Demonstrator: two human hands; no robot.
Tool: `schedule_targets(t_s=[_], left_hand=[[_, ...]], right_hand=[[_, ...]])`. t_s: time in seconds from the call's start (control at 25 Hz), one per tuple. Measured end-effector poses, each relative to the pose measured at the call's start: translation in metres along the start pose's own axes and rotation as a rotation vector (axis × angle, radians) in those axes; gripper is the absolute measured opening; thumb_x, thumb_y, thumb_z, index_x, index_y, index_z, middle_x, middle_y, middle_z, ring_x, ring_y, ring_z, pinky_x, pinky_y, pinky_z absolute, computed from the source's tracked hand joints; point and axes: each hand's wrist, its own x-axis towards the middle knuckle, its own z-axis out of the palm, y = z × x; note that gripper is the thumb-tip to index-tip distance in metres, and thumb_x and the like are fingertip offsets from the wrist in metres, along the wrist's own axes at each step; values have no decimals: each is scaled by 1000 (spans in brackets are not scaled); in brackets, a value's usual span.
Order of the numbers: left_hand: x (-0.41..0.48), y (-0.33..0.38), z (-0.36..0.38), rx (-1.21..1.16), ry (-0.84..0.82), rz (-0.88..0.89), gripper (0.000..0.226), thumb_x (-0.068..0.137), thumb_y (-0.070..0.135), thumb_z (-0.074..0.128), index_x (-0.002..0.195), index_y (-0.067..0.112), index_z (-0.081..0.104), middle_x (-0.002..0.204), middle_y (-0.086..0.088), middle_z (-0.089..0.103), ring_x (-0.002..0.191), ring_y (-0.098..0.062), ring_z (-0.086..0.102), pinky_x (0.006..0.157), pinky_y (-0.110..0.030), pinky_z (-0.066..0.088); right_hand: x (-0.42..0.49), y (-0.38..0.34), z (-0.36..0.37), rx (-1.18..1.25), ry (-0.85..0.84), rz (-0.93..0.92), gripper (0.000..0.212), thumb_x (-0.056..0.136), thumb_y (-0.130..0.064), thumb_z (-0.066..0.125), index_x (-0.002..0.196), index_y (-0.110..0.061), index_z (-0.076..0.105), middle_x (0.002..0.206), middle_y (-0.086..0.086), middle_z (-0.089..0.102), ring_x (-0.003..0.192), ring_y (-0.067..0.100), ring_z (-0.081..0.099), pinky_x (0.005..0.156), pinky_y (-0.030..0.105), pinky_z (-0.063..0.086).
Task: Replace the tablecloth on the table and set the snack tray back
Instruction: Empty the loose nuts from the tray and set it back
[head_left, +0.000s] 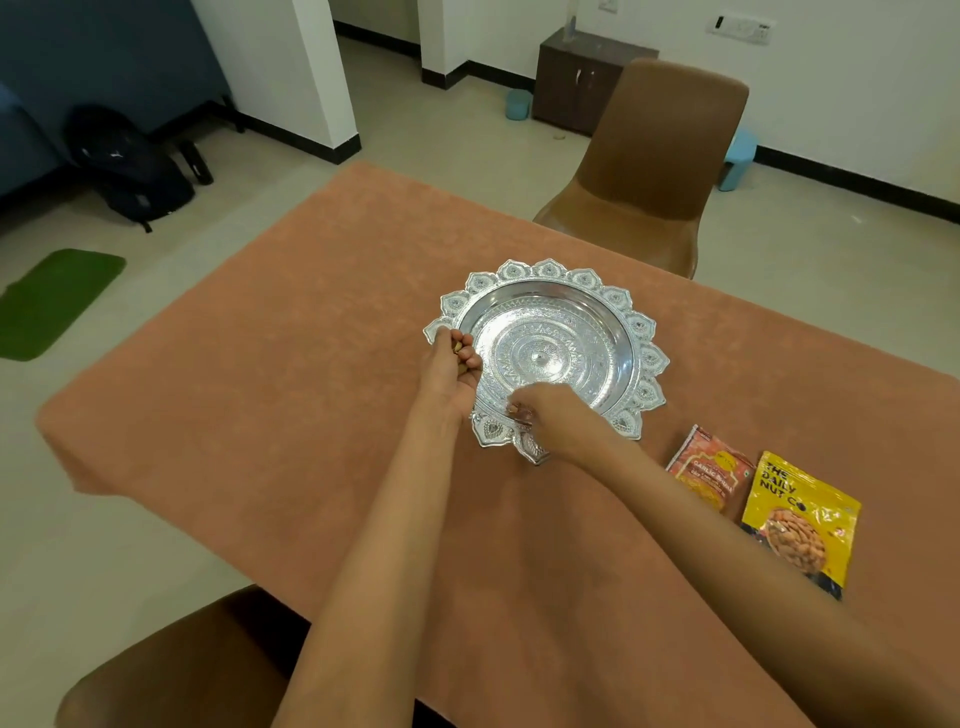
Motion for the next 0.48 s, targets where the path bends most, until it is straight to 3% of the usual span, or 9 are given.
schedule_targets(t_s=[0.08,0.2,0.28,0.48], left_hand=[[0,1,-2,5,10,9,32,101,24,42,72,13,47,67,-1,48,36,-3,38,37,-13,33],[-1,-1,-5,10,14,17,32,102,24,41,72,13,47,67,-1,48,36,-2,37,38,-13,33],[-2,-3,-3,12,5,16,32,102,23,41,72,13,46,67,0,47,36,-2,37,38,-12,32],[-1,-2,4,16,-3,30,31,102,21,42,72,13,46,68,-1,48,36,-2,38,38,-13,33]], right_hand=[[9,9,-5,-40,76,40,33,85,6,52,118,3,56,116,19,55,111,35,49,84,35,41],[11,1,1,-124,23,-59,31,82,11,44,109,1,56,106,17,54,105,33,47,80,33,38],[7,-1,7,-138,-12,-160,30,80,11,43,102,0,60,99,16,58,98,34,51,80,40,42],[-10,12,-4,-192,-108,-298,46,84,11,46,127,-3,54,115,15,53,106,29,46,88,38,40]])
